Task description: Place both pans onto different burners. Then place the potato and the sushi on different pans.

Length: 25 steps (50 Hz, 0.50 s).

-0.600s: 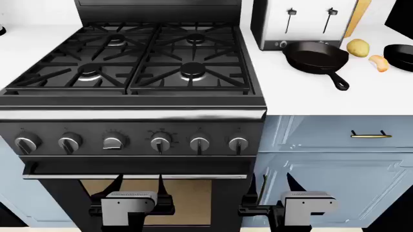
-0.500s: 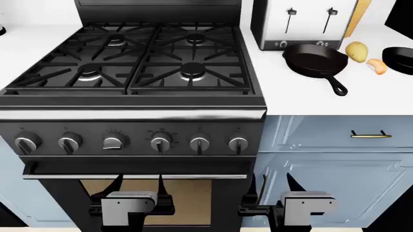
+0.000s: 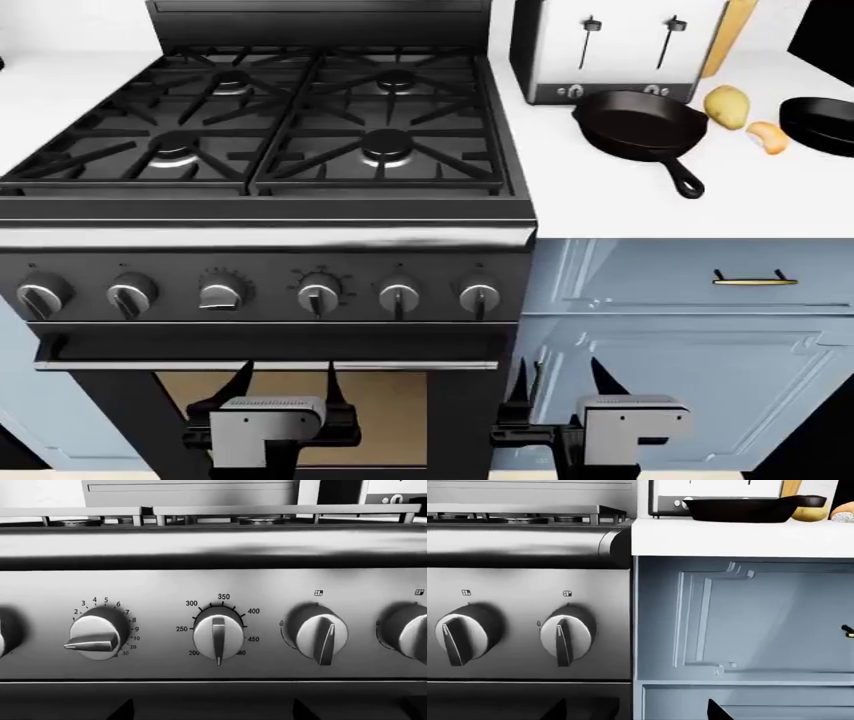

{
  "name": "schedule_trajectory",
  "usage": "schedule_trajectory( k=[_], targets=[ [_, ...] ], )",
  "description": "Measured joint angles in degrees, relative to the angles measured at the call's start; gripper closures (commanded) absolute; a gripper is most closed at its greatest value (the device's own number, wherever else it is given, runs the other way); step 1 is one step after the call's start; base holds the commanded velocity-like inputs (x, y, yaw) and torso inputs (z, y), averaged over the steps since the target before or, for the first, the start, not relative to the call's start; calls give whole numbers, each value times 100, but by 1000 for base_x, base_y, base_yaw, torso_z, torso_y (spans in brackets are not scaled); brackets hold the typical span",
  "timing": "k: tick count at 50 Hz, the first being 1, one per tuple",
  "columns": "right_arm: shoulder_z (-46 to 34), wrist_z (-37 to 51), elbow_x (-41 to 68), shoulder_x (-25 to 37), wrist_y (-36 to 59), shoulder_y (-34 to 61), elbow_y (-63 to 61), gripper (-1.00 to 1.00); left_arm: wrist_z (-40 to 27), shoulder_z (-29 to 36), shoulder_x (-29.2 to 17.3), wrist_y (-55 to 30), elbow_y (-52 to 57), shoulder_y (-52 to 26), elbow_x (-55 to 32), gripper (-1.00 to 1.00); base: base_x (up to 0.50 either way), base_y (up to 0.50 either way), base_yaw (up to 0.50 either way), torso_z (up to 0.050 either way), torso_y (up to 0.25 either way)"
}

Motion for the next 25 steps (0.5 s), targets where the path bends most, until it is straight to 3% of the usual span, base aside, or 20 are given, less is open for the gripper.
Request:
schedule_trajectory(
  k=[25],
  targets=[
    [-203,196,172,171,24,39,36,-100,-220,217,-175,-9,-1,-9,-188,-100,0,-270,0,0,0]
  ],
)
